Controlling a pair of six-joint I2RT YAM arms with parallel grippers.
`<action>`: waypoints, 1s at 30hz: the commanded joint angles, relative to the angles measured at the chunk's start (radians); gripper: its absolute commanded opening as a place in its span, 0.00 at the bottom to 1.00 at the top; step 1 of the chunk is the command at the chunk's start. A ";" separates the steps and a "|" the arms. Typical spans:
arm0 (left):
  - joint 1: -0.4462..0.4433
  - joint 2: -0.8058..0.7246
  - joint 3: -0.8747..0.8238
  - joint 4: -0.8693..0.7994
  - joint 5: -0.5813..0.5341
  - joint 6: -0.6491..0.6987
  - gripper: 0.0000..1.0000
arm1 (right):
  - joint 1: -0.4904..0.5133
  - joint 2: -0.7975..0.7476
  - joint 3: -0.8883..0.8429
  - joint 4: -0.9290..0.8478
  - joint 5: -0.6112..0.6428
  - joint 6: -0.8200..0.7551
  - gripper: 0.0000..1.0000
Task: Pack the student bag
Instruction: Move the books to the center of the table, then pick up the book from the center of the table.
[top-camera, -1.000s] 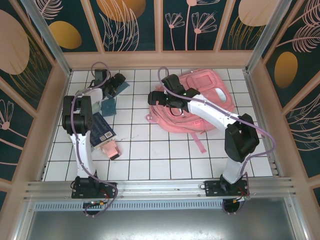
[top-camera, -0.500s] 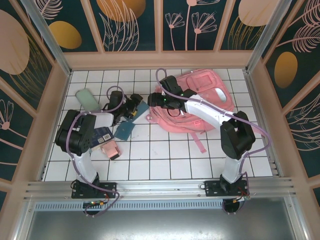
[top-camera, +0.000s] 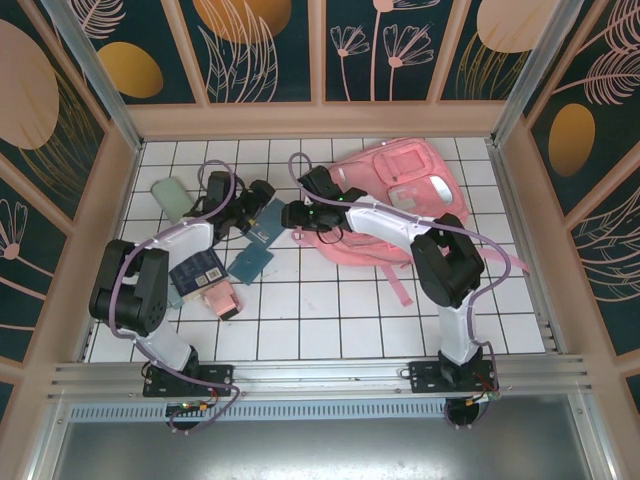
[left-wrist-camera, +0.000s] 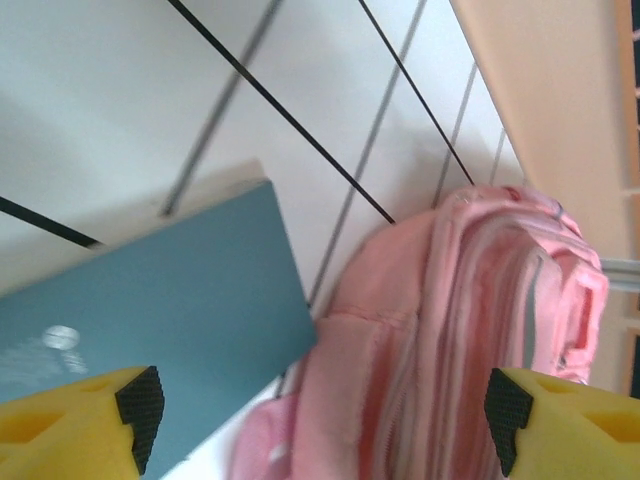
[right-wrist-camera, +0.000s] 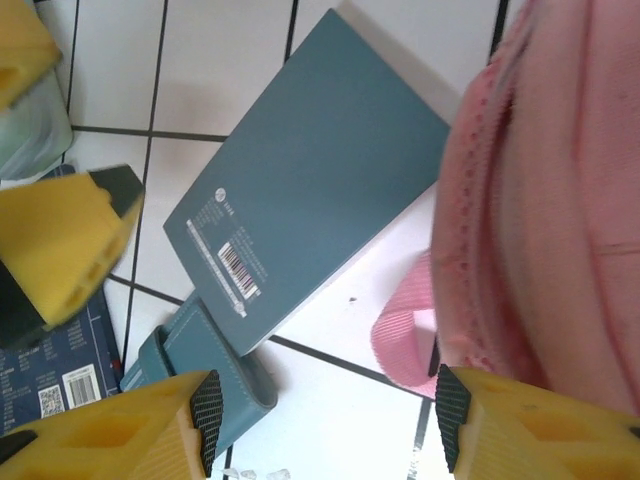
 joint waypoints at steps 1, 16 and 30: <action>0.060 -0.040 -0.016 -0.092 -0.028 0.101 0.86 | 0.015 0.021 0.048 0.007 -0.015 0.003 0.61; 0.081 0.064 -0.016 -0.095 0.024 0.207 0.85 | 0.023 0.230 0.253 -0.078 0.042 -0.076 0.58; 0.079 0.017 -0.195 0.057 0.109 0.064 0.49 | -0.040 0.519 0.640 -0.210 0.094 -0.219 0.62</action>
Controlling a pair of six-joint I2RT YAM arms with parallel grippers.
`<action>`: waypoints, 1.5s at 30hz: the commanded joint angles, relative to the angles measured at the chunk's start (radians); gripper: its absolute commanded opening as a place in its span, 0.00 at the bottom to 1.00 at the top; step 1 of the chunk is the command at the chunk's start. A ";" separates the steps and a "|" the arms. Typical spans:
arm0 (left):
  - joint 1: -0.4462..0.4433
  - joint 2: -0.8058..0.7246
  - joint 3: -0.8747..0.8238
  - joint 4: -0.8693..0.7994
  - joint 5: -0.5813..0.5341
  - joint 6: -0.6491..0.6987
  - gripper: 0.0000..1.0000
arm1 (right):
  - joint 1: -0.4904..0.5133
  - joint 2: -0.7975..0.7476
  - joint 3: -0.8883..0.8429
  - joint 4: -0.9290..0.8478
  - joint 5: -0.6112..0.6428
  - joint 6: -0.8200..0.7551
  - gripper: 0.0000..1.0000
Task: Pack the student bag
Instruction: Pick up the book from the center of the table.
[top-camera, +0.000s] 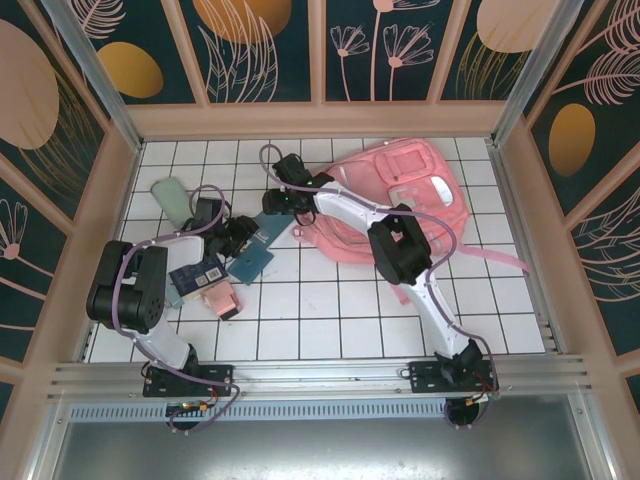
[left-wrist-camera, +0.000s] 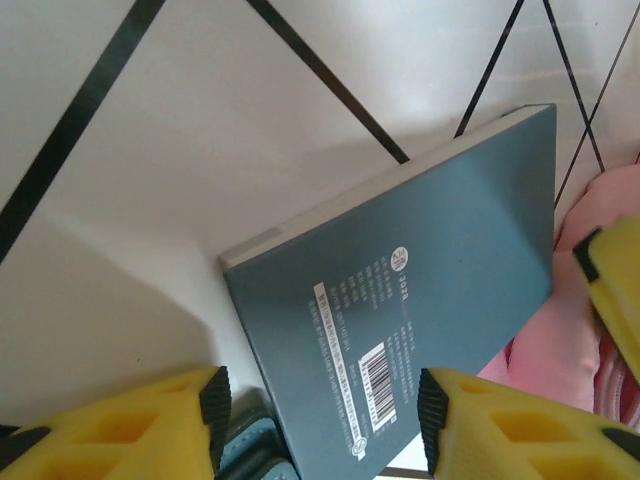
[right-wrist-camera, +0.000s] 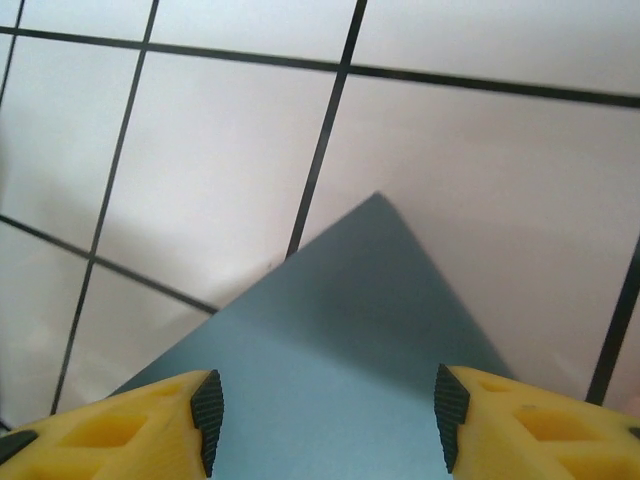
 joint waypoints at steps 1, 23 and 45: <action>-0.003 0.013 0.000 0.061 0.022 -0.019 0.47 | -0.031 0.073 0.070 -0.075 0.035 -0.056 0.62; -0.003 0.132 0.098 -0.062 -0.107 0.071 0.35 | -0.040 0.185 0.093 -0.250 -0.014 -0.125 0.71; -0.001 0.175 0.132 -0.105 -0.165 0.144 0.29 | -0.052 -0.017 -0.158 0.022 -0.667 -0.022 0.56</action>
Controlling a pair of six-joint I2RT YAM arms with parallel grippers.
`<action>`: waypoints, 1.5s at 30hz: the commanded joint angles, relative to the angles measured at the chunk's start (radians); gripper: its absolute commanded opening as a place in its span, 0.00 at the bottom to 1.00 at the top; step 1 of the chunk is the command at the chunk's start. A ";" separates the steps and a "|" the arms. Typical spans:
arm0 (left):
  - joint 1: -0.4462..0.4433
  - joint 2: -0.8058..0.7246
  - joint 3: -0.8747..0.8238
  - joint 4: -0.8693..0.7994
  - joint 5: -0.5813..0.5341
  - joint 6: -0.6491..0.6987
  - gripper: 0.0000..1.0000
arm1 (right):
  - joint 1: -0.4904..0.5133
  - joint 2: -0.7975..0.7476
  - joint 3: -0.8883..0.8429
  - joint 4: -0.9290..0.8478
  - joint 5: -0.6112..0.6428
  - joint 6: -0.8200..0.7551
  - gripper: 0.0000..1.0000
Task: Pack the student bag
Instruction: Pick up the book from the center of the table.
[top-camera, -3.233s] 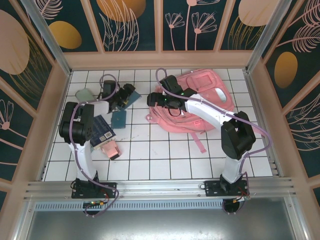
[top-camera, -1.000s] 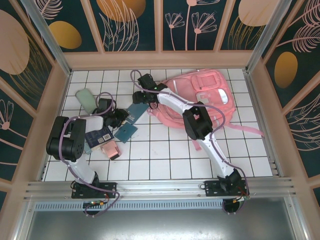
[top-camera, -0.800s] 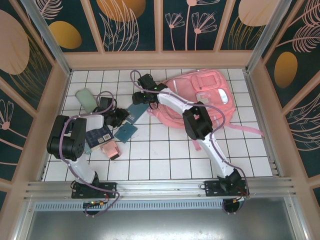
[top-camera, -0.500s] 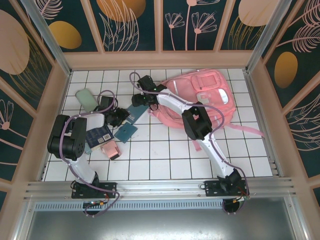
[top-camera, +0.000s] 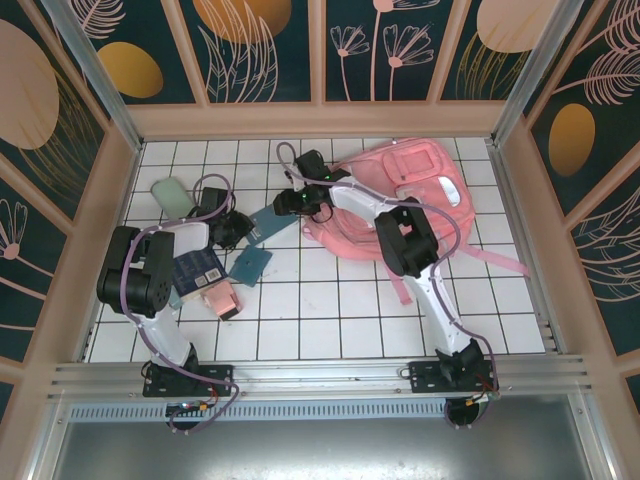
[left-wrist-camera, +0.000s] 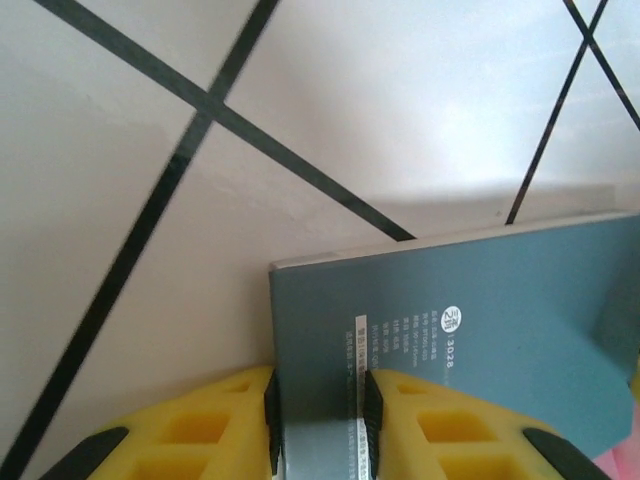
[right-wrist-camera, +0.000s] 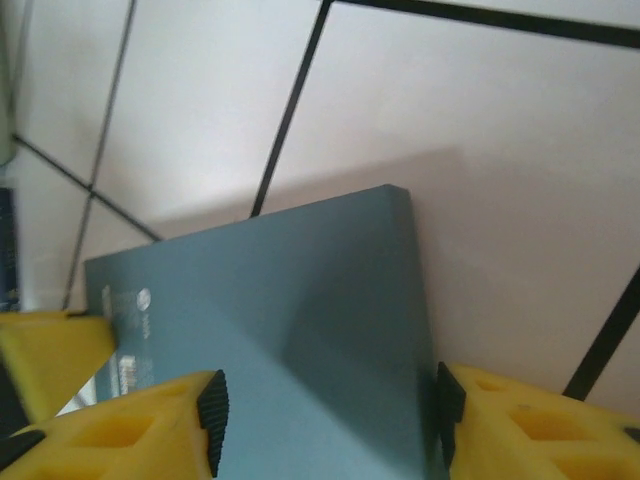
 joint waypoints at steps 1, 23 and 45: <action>0.001 0.055 -0.015 -0.003 -0.031 0.020 0.29 | 0.048 -0.035 -0.079 0.010 -0.344 0.084 0.54; 0.001 -0.007 -0.049 0.034 0.020 0.020 0.29 | 0.041 -0.138 -0.235 0.377 -0.467 0.286 0.46; 0.001 -0.038 -0.050 0.032 0.033 0.026 0.30 | 0.056 -0.206 -0.295 0.512 -0.429 0.344 0.42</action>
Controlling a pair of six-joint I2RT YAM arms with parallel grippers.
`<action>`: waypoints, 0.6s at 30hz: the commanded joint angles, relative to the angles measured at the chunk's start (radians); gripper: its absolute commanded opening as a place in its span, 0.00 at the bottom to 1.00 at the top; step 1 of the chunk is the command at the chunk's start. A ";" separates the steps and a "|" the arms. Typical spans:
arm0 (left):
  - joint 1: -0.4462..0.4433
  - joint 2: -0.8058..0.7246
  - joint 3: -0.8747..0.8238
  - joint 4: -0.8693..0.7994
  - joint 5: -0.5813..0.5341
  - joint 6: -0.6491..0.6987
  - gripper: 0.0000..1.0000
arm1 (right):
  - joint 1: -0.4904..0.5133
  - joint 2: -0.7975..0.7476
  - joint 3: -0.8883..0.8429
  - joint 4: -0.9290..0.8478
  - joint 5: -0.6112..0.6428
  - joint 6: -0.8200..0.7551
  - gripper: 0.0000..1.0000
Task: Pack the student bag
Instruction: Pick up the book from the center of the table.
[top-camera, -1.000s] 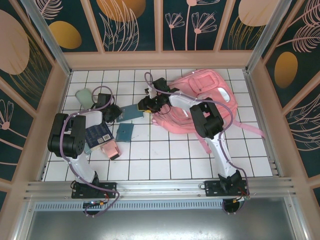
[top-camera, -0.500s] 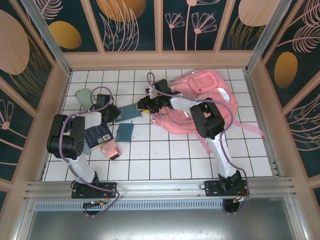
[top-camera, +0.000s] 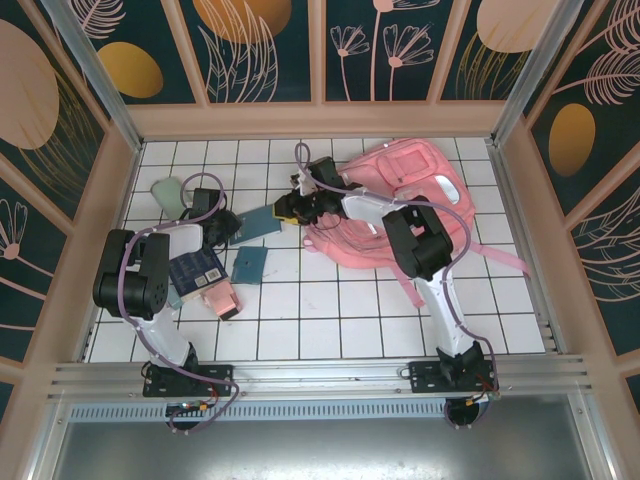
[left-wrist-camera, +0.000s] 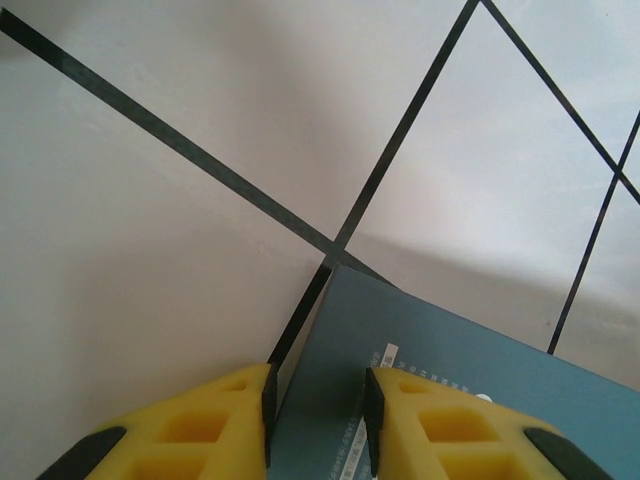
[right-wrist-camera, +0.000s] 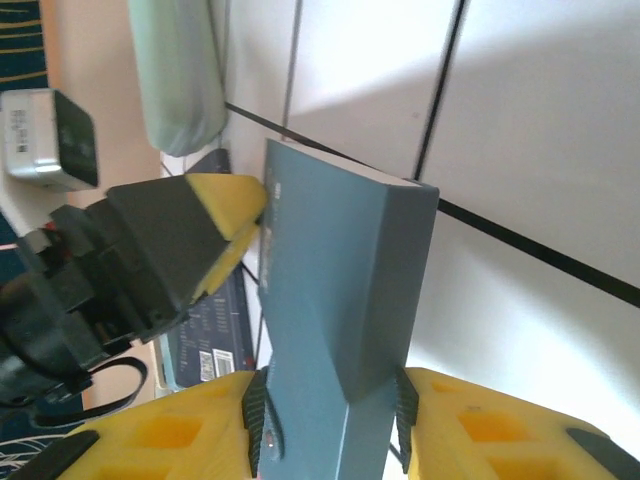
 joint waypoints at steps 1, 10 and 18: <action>-0.037 -0.010 -0.017 -0.020 0.160 0.004 0.30 | 0.077 -0.074 0.005 0.132 -0.095 0.009 0.43; -0.037 -0.018 -0.019 -0.020 0.168 0.004 0.30 | 0.091 0.038 0.120 -0.114 0.009 -0.089 0.38; -0.035 -0.044 -0.018 -0.039 0.161 0.009 0.32 | 0.072 -0.037 0.060 -0.114 0.115 -0.086 0.09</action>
